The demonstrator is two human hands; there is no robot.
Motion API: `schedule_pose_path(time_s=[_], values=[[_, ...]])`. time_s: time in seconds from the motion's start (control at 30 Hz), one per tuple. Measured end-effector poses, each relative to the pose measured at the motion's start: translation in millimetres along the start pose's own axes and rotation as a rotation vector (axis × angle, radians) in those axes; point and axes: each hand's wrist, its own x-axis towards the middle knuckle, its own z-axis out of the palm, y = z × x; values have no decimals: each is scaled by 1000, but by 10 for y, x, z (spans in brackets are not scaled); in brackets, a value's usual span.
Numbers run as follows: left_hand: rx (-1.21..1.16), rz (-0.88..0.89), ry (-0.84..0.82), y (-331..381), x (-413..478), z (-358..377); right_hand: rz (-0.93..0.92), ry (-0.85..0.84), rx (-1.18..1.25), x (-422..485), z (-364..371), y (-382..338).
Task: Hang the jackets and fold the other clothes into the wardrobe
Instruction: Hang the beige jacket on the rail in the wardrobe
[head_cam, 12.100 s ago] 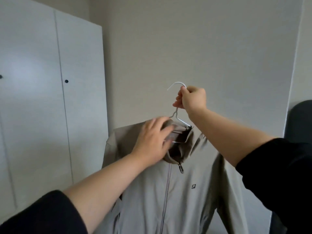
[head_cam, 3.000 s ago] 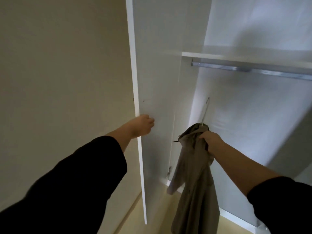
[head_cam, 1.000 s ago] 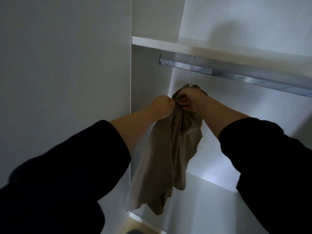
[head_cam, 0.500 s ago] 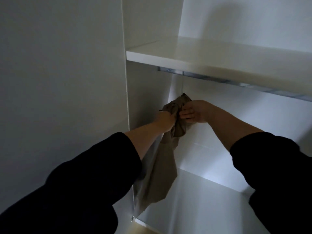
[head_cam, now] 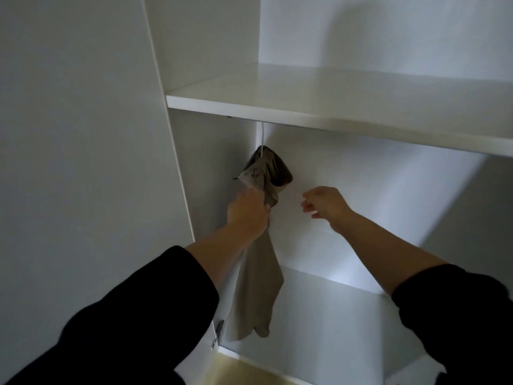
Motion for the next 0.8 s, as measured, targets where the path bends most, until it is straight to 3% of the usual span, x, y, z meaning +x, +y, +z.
schedule_pose_path(time_s=[0.1,0.33,0.67,0.8], values=[[248,231,62,209,-293,-34,-161,97,-141,-291,-182,177],[280,443,163,743,-846,-325,-436,325,-483,-1276,-631,297],[173,663,270,1132,-2429,-662,-272,676,-837,-3363,-742,496],[138,801,295,1132,-3252,-742,-174,738,-890,-4374,-572,714]])
